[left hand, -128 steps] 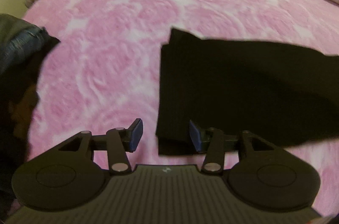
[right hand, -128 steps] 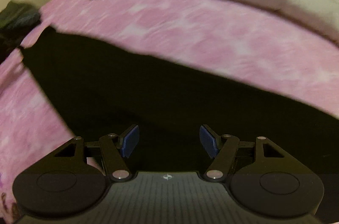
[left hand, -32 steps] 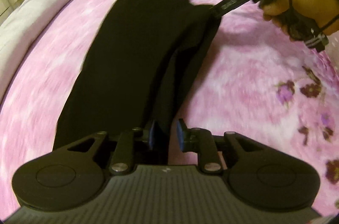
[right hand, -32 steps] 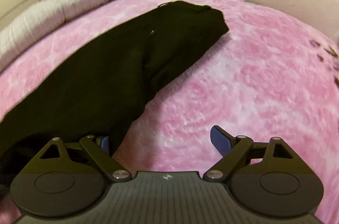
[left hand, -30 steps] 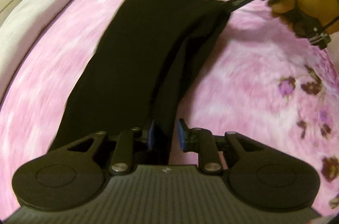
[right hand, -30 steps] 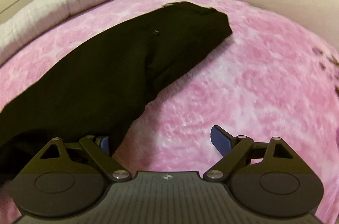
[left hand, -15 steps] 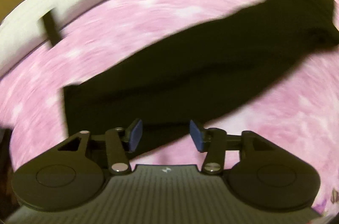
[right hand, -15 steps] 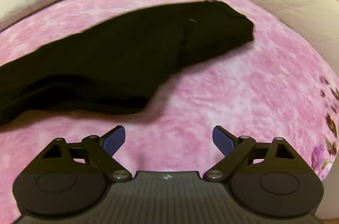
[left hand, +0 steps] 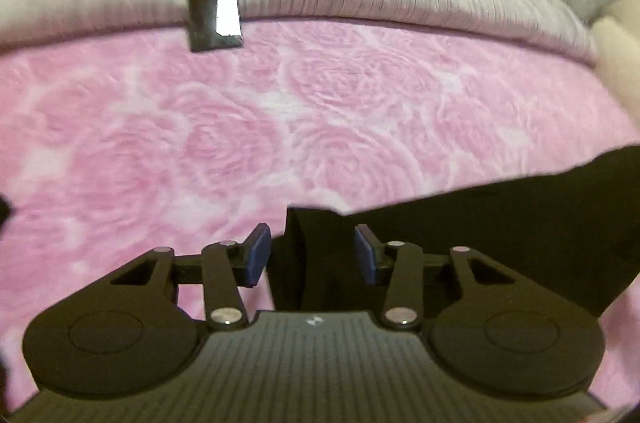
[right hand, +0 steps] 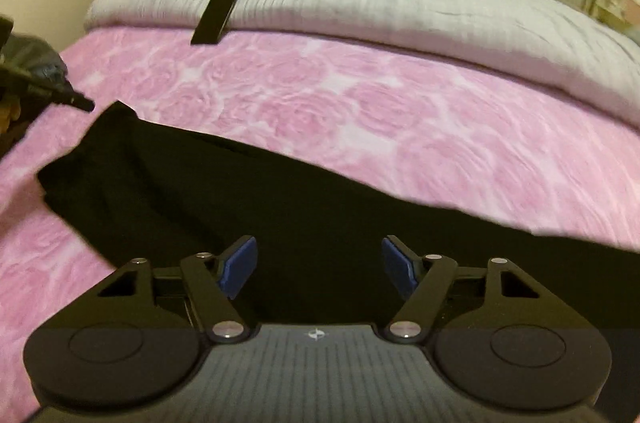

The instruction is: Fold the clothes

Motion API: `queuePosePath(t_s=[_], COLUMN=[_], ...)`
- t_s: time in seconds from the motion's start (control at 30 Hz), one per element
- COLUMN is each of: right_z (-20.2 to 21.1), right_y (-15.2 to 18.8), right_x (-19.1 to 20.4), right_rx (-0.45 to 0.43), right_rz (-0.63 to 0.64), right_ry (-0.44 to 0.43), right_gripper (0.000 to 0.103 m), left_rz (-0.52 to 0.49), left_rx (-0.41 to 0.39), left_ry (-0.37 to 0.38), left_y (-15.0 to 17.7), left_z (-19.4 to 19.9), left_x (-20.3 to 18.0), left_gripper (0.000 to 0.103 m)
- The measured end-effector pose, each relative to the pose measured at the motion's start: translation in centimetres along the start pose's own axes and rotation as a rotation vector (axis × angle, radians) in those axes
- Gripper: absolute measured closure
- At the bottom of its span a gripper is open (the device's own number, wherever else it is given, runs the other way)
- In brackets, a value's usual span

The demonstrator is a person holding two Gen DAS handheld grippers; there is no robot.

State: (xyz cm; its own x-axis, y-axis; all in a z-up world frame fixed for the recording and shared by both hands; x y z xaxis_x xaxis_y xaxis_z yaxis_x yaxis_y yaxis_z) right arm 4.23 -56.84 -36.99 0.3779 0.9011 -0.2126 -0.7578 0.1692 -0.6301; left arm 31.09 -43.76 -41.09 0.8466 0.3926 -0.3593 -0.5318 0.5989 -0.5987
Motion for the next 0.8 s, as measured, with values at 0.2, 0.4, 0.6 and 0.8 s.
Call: queuePosePath(t_s=[0.2, 0.4, 0.6, 0.8], right_z=[-4.7, -7.0, -7.6, -7.8], right_y=[-2.5, -1.2, -1.1, -0.6], right_x=[3.6, 4.2, 3.1, 0.0], right_rx=[0.057, 0.116, 0.111, 0.094], right_rz=[0.068, 0.111, 0.184, 0.282], right_ry=[0.026, 0.007, -0.008, -0.003], right_gripper=[0.030, 0.029, 0.025, 0.023], left_rz=[0.157, 0.145, -0.260, -0.779], left_rx=[-0.018, -0.004, 0.083, 0.298], left_ry=[0.065, 0.114, 0.124, 0.204], left_y=[1.0, 0.9, -1.4, 0.6], left_z=[-0.5, -1.2, -2.4, -6.2], left_x=[3.3, 4.3, 0.1, -4.5], left_gripper=[0.103, 0.103, 0.057, 0.060])
Point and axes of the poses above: each gripper's, at about its wrist camera, not at the fingertips, and z roughly against the way its jaws point, x to its left, y to its underside, the point moved 9 cm from there along -z, roughly the way its jaws point, and after that the axes turned 14 degrees about y, right-handed, at the moved point
